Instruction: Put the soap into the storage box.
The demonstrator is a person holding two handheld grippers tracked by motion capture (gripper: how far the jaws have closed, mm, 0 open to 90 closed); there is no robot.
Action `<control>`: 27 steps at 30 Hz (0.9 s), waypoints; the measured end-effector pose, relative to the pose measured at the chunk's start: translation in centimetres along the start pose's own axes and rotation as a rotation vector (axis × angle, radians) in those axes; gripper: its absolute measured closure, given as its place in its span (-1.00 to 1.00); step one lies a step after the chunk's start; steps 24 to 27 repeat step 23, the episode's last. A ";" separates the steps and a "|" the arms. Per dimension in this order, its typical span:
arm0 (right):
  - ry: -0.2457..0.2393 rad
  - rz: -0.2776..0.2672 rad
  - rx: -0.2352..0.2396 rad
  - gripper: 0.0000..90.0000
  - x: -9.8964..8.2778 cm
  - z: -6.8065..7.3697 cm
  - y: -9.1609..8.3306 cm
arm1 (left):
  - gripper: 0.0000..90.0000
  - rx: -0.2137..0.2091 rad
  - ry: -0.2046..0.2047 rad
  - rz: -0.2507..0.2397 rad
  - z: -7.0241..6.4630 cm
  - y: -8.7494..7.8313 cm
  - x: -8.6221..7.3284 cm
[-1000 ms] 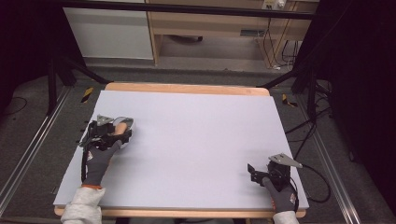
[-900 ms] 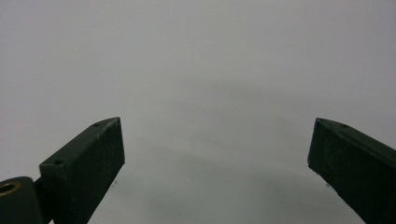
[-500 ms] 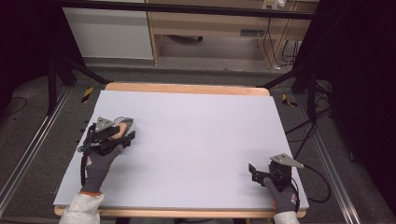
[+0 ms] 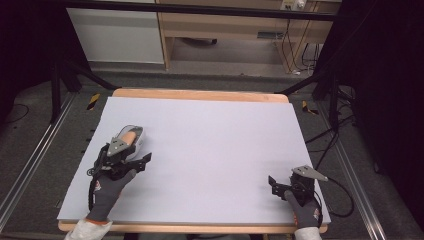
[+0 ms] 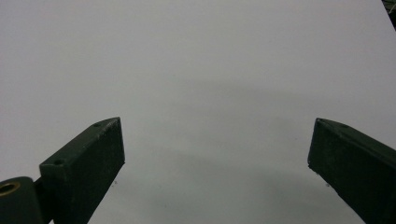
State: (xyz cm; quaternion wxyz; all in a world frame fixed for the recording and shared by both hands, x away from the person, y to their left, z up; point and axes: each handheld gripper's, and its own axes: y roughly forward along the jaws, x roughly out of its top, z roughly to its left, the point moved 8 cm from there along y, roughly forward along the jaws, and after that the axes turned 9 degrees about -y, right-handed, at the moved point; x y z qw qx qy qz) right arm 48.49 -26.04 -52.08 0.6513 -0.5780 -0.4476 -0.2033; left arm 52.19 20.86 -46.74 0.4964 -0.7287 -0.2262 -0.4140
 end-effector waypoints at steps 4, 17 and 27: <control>0.000 0.001 -0.005 -0.91 -0.1 -0.2 0.0 | -0.33 -0.007 0.009 0.012 -0.5 0.1 -1.1; 0.016 0.010 -0.016 -0.91 -0.4 -0.7 -0.1 | -0.47 0.009 0.050 0.054 -0.3 -0.2 -4.3; 0.018 0.012 -0.017 -0.91 -0.5 -0.7 -0.1 | -0.51 0.028 0.052 0.071 0.5 -0.6 -5.3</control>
